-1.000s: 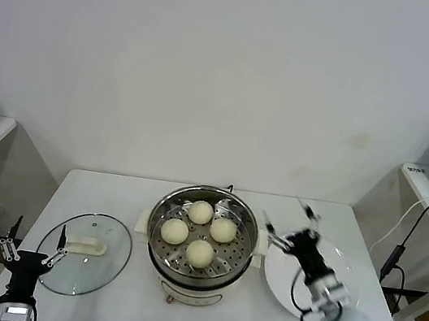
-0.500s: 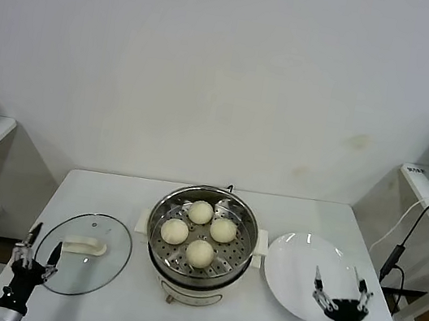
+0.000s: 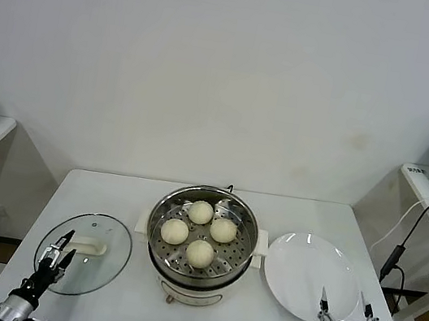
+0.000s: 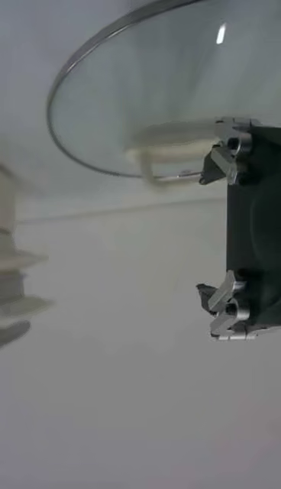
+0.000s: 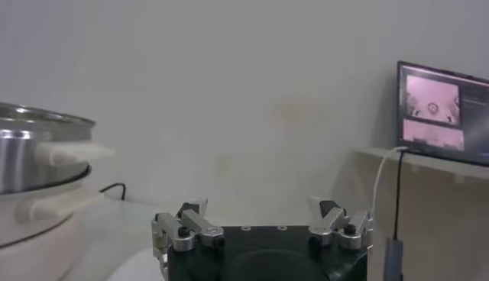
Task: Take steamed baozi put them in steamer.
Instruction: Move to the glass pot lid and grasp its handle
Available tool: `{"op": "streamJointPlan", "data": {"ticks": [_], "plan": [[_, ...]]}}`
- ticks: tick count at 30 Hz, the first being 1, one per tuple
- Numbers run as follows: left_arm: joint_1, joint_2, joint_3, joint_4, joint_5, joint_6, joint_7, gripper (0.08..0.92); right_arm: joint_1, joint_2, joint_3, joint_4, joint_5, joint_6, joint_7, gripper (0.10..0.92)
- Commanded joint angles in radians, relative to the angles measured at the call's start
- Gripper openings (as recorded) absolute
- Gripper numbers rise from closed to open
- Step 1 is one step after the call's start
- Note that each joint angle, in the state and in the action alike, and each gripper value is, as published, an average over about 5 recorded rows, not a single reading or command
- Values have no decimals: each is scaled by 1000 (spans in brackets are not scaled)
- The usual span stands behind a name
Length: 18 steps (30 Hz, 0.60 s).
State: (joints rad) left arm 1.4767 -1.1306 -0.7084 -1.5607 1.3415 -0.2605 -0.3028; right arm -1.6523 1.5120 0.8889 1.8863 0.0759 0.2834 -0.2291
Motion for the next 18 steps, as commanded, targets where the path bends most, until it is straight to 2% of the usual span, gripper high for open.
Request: {"op": "streamJointPlan", "data": {"ticks": [1, 14, 18], "plan": [[-147, 42, 69, 121, 107, 1, 12, 823, -25, 21, 22, 0, -3, 3, 2, 823], [-239, 43, 95, 244, 82, 2, 18, 822, -28, 19, 23, 13, -1, -2, 1, 823], [-249, 43, 98, 258, 79, 1, 24, 765, -28, 17, 23, 17, 1, -5, 0, 823]]}}
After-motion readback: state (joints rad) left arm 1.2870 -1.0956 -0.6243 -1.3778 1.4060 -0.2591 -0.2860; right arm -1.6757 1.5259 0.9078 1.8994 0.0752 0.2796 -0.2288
